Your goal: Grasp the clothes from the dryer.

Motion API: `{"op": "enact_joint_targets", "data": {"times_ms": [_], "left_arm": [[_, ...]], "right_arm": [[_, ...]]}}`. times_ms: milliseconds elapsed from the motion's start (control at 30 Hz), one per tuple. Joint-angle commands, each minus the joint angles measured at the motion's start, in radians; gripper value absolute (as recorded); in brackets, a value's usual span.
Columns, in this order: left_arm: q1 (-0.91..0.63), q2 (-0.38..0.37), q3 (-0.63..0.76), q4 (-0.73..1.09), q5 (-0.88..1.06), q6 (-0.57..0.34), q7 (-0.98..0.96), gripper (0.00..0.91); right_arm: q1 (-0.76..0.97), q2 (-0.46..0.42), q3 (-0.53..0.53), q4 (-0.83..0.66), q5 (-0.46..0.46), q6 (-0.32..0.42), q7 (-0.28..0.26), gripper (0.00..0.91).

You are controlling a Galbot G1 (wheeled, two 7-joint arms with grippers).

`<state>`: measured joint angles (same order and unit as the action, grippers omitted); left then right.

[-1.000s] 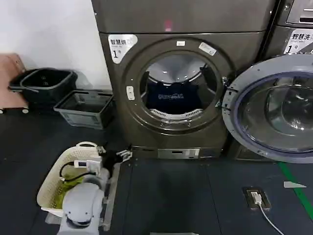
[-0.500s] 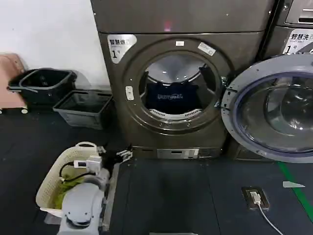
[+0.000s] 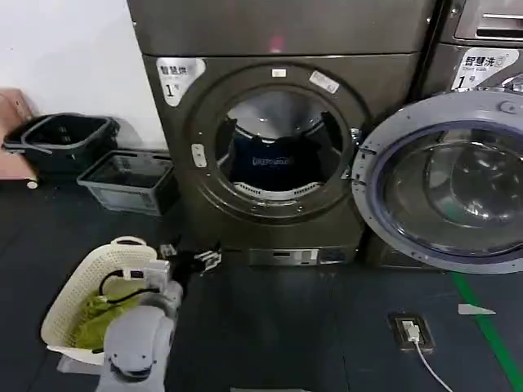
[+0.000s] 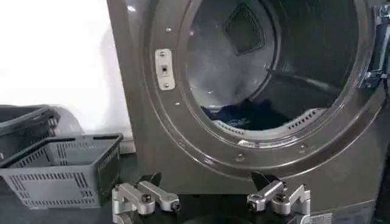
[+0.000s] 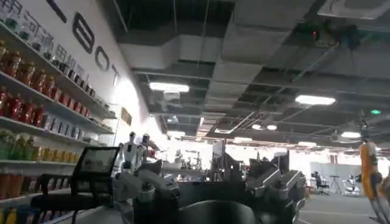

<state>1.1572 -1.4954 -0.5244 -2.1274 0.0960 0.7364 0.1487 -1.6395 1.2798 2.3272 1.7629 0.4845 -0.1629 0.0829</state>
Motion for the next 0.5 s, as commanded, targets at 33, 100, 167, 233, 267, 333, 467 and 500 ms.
{"op": "enact_joint_targets", "data": {"times_ms": [33, 100, 167, 233, 267, 333, 467, 500], "left_arm": [[-0.001, 0.001, -0.001, 0.001, 0.0, 0.049, 0.0, 0.907], [-0.002, 0.001, -0.001, 0.001, 0.0, 0.049, -0.001, 0.907], [-0.005, 0.001, 0.0, 0.002, 0.0, 0.049, -0.001, 0.907], [-0.004, -0.001, 0.001, 0.003, 0.0, 0.049, -0.001, 0.907], [-0.004, -0.002, 0.001, 0.005, 0.0, 0.049, -0.001, 0.907], [-0.003, -0.003, 0.002, 0.008, -0.001, 0.049, -0.001, 0.907], [-0.005, -0.005, 0.001, 0.015, -0.007, 0.049, -0.004, 0.907], [-0.006, -0.006, 0.001, 0.016, -0.008, 0.049, -0.006, 0.907]], "right_arm": [[-0.001, -0.001, 0.0, -0.002, 0.001, 0.002, 0.003, 0.907], [0.001, -0.002, -0.002, -0.003, 0.0, 0.002, 0.002, 0.907], [0.003, -0.003, -0.003, -0.006, -0.001, 0.002, 0.003, 0.907], [0.001, -0.002, -0.003, -0.006, -0.001, 0.003, 0.003, 0.907], [0.001, -0.001, -0.003, -0.006, -0.001, 0.003, 0.003, 0.907], [-0.001, -0.001, -0.001, -0.007, -0.001, 0.003, 0.002, 0.907], [-0.001, -0.001, 0.0, -0.007, -0.001, 0.003, 0.003, 0.907], [0.0, -0.001, 0.0, -0.007, -0.001, 0.003, 0.003, 0.907]]}}
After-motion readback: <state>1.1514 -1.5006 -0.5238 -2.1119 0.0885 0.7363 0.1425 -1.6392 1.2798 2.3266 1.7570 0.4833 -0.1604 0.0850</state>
